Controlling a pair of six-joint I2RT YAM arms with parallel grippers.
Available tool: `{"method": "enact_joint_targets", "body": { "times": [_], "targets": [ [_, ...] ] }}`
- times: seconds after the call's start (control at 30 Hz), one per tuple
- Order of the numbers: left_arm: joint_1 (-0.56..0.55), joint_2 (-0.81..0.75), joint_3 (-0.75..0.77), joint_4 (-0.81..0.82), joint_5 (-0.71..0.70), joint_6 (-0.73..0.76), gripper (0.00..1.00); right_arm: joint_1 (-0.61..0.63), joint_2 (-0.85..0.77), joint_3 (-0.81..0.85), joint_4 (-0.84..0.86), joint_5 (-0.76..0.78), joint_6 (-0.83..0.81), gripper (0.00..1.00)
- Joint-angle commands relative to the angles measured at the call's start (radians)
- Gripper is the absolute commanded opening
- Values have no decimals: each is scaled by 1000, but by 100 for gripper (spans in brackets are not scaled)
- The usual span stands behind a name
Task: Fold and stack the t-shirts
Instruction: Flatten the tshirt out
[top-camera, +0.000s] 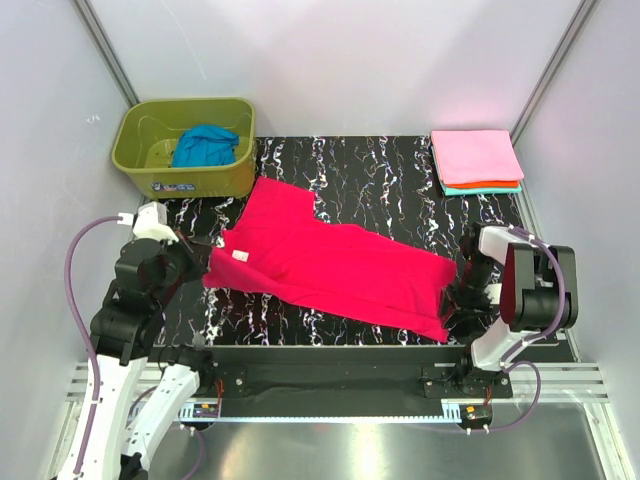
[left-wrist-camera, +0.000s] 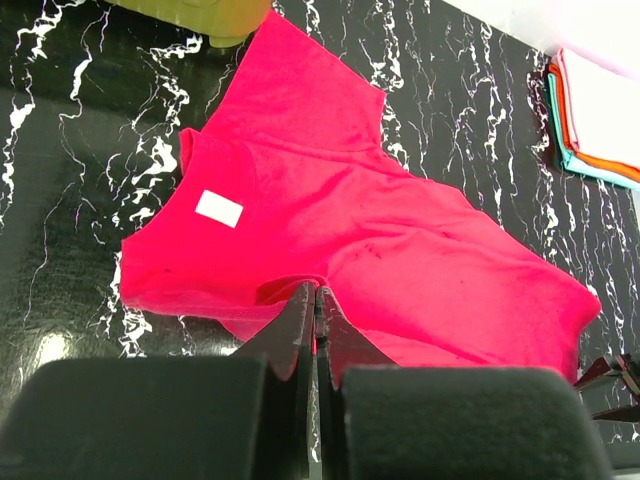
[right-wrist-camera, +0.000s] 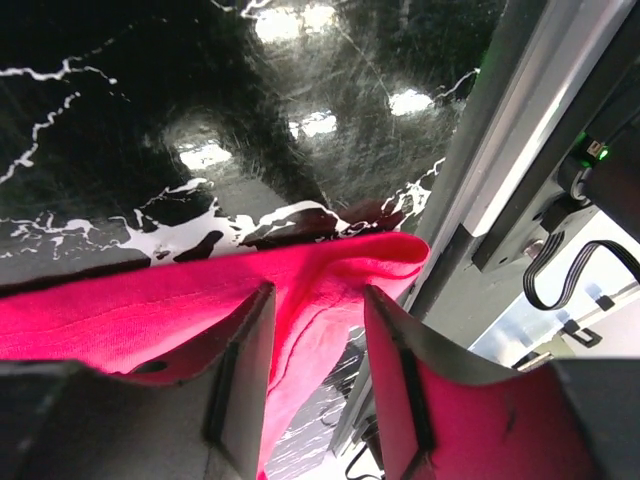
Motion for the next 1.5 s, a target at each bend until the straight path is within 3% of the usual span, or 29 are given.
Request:
{"method": "enact_joint_targets", "body": {
  "times": [0.0, 0.07, 0.1, 0.27, 0.5, 0.63, 0.77, 0.9, 1.07, 1.27, 1.47],
  "targets": [
    [1, 0, 8, 67, 23, 2, 0, -4, -2, 9, -13, 36, 22, 39],
    [3, 4, 14, 67, 21, 3, 0, -4, -31, 10, -16, 51, 22, 19],
    [3, 7, 17, 68, 23, 0, 0, -4, -44, 18, -19, 65, 20, 1],
    [1, 33, 74, 82, 16, -1, 0, -6, -178, 111, -92, 133, -21, 0],
    [3, 165, 299, 135, -20, -7, 0, -6, -401, 505, -81, 284, -295, 0],
    [1, 265, 562, 157, -37, -14, 0, -6, -457, 792, -70, 315, -499, 0],
    [3, 340, 832, 152, 41, -56, 0, -6, -504, 1114, -101, 358, -680, 0],
    [3, 328, 993, 142, 160, -118, 0, -6, -601, 1236, -130, 349, -748, 0],
    [4, 235, 1019, 139, 254, -222, 0, -6, -775, 1276, -131, 343, -753, 0],
    [3, 210, 1010, 113, 156, -167, 0, -6, -751, 1235, -106, 262, -736, 0],
    [3, 415, 900, 175, 2, -25, 0, -6, -632, 1019, 239, 209, -803, 0]
  ]
}}
